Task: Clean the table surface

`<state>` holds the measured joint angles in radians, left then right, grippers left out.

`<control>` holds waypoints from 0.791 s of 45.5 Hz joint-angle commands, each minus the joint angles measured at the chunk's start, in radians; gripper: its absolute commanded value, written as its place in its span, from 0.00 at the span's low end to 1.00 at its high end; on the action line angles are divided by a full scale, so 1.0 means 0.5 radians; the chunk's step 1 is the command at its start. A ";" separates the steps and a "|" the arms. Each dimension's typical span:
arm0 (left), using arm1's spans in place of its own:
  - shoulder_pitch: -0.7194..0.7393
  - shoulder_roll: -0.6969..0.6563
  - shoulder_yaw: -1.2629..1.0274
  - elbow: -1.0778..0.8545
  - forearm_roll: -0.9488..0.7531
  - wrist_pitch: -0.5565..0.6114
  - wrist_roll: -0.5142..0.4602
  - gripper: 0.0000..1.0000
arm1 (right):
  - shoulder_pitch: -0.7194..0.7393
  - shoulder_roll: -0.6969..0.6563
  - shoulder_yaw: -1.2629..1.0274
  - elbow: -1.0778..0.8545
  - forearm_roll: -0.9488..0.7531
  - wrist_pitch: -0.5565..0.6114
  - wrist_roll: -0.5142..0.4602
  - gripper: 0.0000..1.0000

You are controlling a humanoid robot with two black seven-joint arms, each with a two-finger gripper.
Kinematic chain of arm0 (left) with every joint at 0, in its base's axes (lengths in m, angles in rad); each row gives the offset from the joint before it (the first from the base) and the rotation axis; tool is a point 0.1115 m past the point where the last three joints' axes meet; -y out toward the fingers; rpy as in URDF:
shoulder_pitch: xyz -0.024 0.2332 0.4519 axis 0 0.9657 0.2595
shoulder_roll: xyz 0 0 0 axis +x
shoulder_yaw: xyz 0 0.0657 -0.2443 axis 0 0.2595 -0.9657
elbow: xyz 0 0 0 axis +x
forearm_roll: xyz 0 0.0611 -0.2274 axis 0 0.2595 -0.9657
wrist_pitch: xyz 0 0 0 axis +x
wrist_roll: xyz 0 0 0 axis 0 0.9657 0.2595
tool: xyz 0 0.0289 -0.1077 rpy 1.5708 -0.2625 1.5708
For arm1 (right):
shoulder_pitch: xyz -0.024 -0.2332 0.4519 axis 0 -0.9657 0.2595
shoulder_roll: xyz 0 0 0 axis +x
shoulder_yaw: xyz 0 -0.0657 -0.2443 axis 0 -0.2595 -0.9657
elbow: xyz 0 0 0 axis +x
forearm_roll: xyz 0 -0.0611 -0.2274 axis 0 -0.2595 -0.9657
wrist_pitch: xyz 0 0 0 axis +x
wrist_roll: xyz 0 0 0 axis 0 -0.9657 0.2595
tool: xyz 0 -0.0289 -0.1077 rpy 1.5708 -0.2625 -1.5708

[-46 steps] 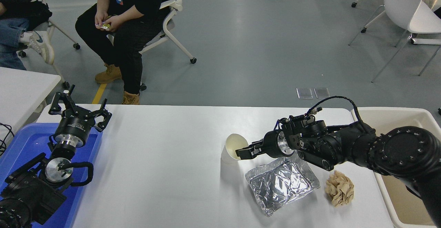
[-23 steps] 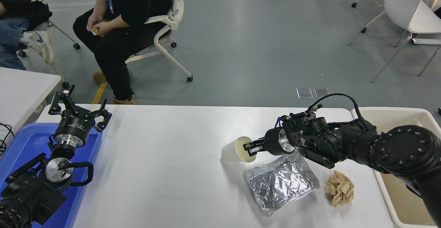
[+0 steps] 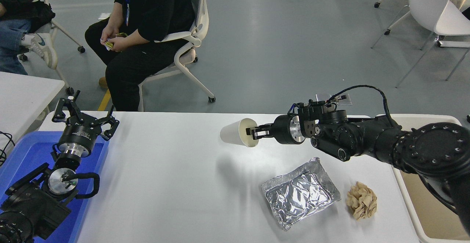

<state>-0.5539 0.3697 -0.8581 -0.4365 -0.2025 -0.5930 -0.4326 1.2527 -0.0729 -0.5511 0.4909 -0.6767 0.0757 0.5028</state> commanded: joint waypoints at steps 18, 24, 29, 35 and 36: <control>0.000 0.000 -0.002 -0.001 0.000 0.002 0.000 1.00 | -0.303 -0.811 0.129 -0.589 0.961 0.330 -0.008 0.00; 0.000 0.000 0.001 -0.001 0.000 0.002 0.000 1.00 | -0.364 -0.946 0.225 -0.598 0.961 0.330 -0.008 0.00; 0.000 0.000 -0.002 0.002 0.000 0.002 0.000 1.00 | -0.434 -1.026 0.295 -0.635 0.961 0.330 -0.011 0.00; 0.000 0.000 -0.002 -0.001 0.000 0.002 0.000 1.00 | -0.548 -1.063 0.381 -0.706 0.961 0.330 -0.018 0.00; 0.000 0.000 -0.002 -0.001 0.000 0.002 0.000 1.00 | -0.569 -1.066 0.387 -0.715 0.961 0.330 -0.018 0.00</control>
<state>-0.5537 0.3696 -0.8581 -0.4365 -0.2024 -0.5924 -0.4326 1.0556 -0.5344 -0.4256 0.1893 -0.2149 0.2313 0.4973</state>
